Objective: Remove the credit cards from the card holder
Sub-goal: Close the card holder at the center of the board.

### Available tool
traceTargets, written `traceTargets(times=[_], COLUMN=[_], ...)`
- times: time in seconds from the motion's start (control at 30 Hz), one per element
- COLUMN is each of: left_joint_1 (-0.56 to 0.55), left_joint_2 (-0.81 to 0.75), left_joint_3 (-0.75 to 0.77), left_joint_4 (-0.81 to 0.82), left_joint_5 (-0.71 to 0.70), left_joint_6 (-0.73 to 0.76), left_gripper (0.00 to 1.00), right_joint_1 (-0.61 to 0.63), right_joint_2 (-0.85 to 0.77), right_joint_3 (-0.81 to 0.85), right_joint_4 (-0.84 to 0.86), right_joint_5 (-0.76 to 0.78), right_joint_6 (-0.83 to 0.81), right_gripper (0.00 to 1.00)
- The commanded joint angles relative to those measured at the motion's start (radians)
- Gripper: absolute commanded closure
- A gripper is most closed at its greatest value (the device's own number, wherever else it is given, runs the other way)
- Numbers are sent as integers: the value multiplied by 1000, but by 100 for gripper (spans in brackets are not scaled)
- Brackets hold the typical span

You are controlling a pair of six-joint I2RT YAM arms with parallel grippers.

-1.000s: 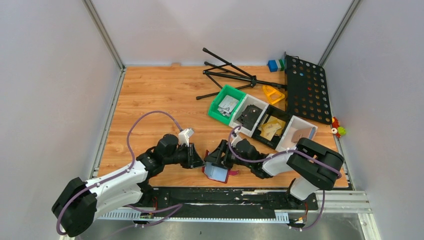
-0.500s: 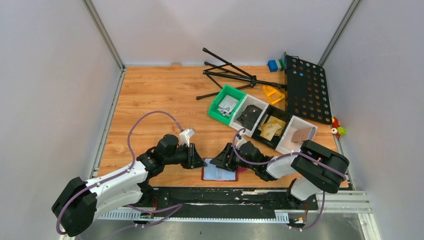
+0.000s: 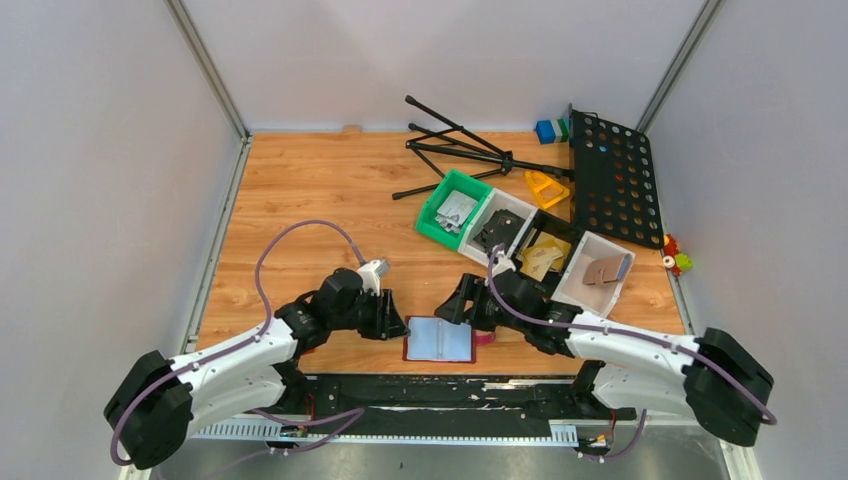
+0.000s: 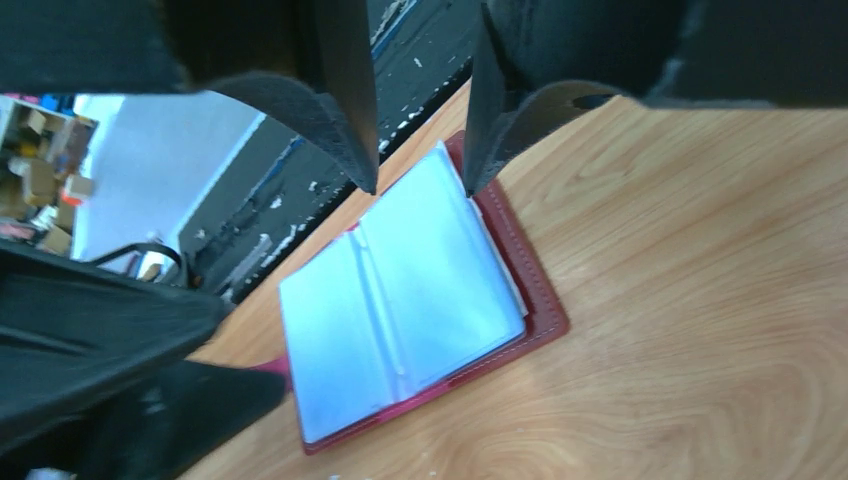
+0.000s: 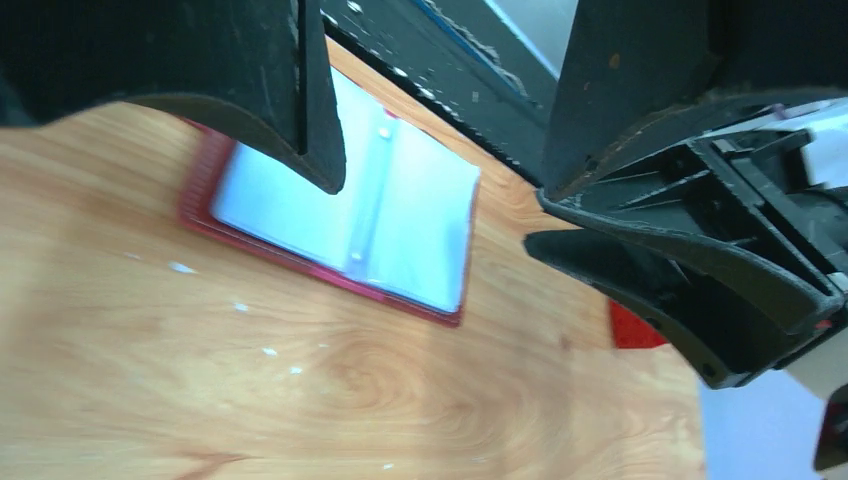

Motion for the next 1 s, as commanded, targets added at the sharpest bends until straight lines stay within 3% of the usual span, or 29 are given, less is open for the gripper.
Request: traceTargets(times=[0.0, 0.1, 0.27, 0.43, 0.57, 0.8, 0.97], left_joint_1=[-32, -52, -84, -109, -120, -125, -127], left_joint_2=[23, 55, 114, 177, 224, 302, 366], left_joint_3=[55, 43, 46, 59, 57, 49, 45], left_joint_4=[-97, -63, -28, -5, 36, 118, 172], left_joint_5=[-98, -102, -110, -132, -138, -115, -112], left_joint_6=[41, 8, -18, -27, -39, -45, -51], left_gripper=[52, 50, 49, 49, 52, 61, 66], right_joint_1=[-3, -12, -56, -63, -63, -63, -41], right_joint_2=[-125, -184, -196, -176, -105, -69, -138], right_joint_3=[72, 68, 39, 4, 24, 75, 75], right_joint_4=[-431, -523, -589, -539, -529, -499, -359], right_joint_5=[164, 196, 136, 96, 94, -30, -170], right_joint_6=[-124, -157, -175, -172, -188, -219, -217], right_gripper=[26, 21, 21, 28, 42, 97, 100])
